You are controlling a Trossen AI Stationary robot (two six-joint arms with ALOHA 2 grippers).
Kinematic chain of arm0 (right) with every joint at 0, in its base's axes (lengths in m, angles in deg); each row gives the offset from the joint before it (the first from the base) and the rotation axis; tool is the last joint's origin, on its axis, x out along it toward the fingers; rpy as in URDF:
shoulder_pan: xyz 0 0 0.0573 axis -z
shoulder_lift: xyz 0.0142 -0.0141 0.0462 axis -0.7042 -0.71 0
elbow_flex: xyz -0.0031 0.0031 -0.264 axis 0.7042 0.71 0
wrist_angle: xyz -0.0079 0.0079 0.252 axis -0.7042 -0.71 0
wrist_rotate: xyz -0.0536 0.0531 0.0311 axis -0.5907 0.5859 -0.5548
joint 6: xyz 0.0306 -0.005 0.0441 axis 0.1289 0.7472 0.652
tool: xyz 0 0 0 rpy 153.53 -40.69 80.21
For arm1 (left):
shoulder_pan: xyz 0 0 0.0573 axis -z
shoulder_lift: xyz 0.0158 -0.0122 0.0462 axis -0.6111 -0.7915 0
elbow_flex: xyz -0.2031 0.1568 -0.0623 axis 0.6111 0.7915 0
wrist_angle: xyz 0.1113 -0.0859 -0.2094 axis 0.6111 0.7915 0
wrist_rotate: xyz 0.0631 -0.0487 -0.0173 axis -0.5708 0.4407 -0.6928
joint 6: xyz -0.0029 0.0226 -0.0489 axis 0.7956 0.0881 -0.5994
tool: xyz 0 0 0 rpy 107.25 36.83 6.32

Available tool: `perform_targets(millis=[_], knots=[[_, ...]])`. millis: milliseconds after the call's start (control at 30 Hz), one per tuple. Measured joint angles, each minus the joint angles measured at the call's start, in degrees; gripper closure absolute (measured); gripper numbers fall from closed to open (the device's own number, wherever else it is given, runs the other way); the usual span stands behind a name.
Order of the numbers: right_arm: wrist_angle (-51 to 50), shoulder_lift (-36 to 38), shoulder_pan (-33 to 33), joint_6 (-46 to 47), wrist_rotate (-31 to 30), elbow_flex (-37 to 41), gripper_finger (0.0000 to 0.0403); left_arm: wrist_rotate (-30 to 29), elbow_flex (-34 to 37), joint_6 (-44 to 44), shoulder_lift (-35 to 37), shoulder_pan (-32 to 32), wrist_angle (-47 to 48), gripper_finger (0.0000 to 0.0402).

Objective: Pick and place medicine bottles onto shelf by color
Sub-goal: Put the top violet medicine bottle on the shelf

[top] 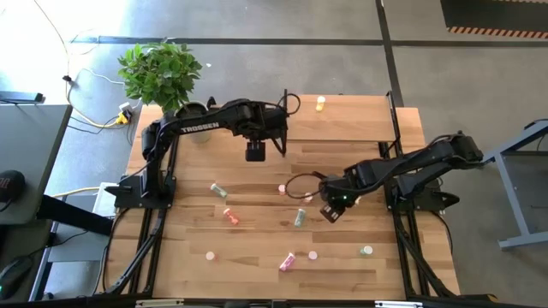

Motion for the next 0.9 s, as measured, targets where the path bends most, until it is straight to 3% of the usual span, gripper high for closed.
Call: perform_targets(millis=[467, 667, 900], knots=[[-15.93, 0.02, 12.35, -5.55, -14.76, -19.84, 0.0297, 8.46, 0.00, 5.17, 0.00, -7.36, -4.51, 0.0165], [-24.72, 0.02, 19.96, -10.00, -21.08, -28.76, 0.0297, 15.46, 0.00, 6.00, 0.00, -8.21, -9.04, 0.0165], [-30.46, 0.04, 29.17, -17.19, -24.70, -36.94, 0.0297, 19.06, 0.00, 6.63, 0.00, -8.16, -11.61, 0.0165]])
